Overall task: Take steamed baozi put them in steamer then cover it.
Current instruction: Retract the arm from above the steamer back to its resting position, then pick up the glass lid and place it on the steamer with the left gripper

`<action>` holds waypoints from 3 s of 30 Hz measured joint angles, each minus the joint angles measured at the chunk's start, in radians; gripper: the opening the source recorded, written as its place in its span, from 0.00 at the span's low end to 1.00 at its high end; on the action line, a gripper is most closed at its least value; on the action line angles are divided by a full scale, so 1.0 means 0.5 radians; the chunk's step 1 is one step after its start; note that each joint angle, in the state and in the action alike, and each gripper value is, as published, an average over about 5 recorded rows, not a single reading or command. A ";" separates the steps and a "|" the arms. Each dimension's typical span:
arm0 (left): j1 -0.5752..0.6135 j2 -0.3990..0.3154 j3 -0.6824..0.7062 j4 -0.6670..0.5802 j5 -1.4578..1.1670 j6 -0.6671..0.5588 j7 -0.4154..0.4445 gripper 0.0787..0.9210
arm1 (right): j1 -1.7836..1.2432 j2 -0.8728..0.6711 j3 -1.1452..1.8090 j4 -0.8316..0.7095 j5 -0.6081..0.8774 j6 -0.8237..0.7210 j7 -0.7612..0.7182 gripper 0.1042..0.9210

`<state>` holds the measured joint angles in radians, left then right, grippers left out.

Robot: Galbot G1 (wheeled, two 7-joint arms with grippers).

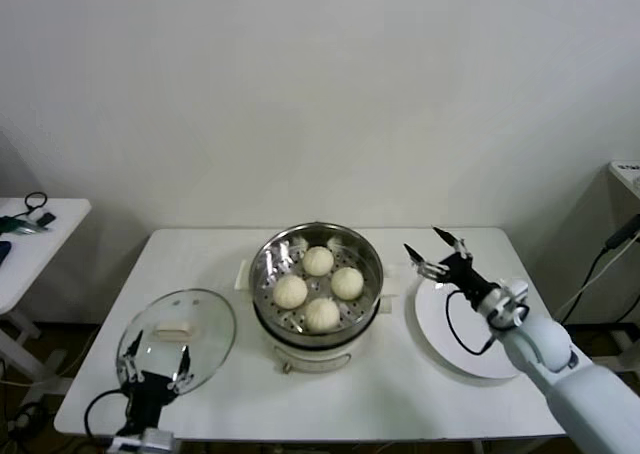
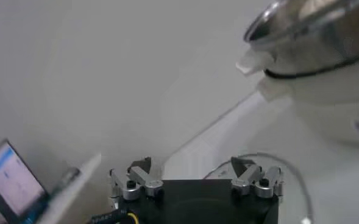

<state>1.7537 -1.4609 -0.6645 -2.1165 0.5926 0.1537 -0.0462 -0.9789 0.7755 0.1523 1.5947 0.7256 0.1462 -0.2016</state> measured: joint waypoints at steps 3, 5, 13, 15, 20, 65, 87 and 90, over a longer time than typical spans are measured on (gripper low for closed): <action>-0.006 0.024 0.002 0.000 0.302 0.026 0.027 0.88 | -0.126 0.063 0.119 0.006 -0.003 -0.010 0.002 0.88; -0.017 0.044 0.006 0.007 0.500 0.039 0.039 0.88 | -0.192 0.099 0.181 0.012 -0.014 -0.016 0.004 0.88; -0.087 0.158 0.044 0.097 1.175 0.077 0.079 0.88 | -0.330 0.216 0.325 -0.016 -0.089 -0.029 0.008 0.88; -0.115 0.181 0.054 0.137 1.292 0.077 0.082 0.88 | -0.343 0.240 0.343 -0.032 -0.109 -0.030 0.009 0.88; -0.194 0.224 0.068 0.263 1.472 0.059 0.063 0.88 | -0.360 0.282 0.378 -0.071 -0.152 -0.031 0.007 0.88; -0.896 0.396 0.135 1.235 1.498 -0.107 -0.163 0.88 | -0.442 0.378 0.461 -0.184 -0.430 0.000 -0.137 0.88; -0.933 0.385 0.152 1.317 1.415 -0.214 -0.189 0.15 | -0.439 0.448 0.460 -0.261 -0.581 0.027 -0.183 0.88; -0.930 0.389 0.152 1.307 1.398 -0.215 -0.196 0.09 | -0.437 0.451 0.461 -0.270 -0.592 0.032 -0.186 0.88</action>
<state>1.2886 -1.2663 -0.5886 -1.4627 1.2918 0.0464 -0.1445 -1.1976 1.0009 0.3829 1.4600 0.4294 0.1621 -0.2947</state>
